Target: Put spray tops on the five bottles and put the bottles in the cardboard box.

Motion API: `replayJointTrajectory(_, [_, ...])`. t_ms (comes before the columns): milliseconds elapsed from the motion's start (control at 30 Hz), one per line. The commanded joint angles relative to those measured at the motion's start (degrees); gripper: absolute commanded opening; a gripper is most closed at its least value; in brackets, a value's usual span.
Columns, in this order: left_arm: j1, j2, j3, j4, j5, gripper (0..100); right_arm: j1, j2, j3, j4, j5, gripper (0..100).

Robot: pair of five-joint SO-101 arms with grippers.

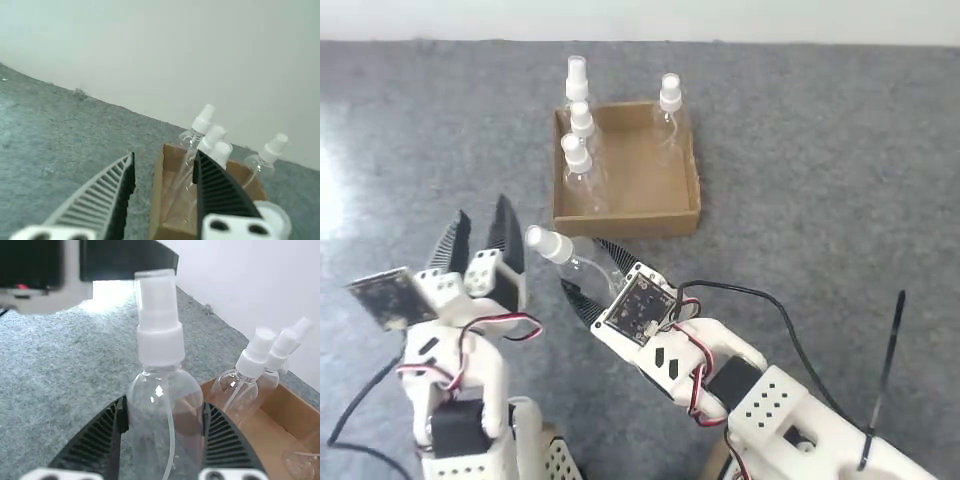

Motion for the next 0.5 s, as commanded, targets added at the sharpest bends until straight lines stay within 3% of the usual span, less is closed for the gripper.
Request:
replayJointTrajectory(0, [4.75, -1.05, 0.48, -1.49, -4.13, 18, -0.22, -2.24, -0.97, -1.54, -0.44, 8.4])
replayJointTrajectory(467, [12.57, -1.05, 0.84, 0.62, -8.97, 18, -0.13, -2.24, -0.88, -1.36, -0.44, 8.4])
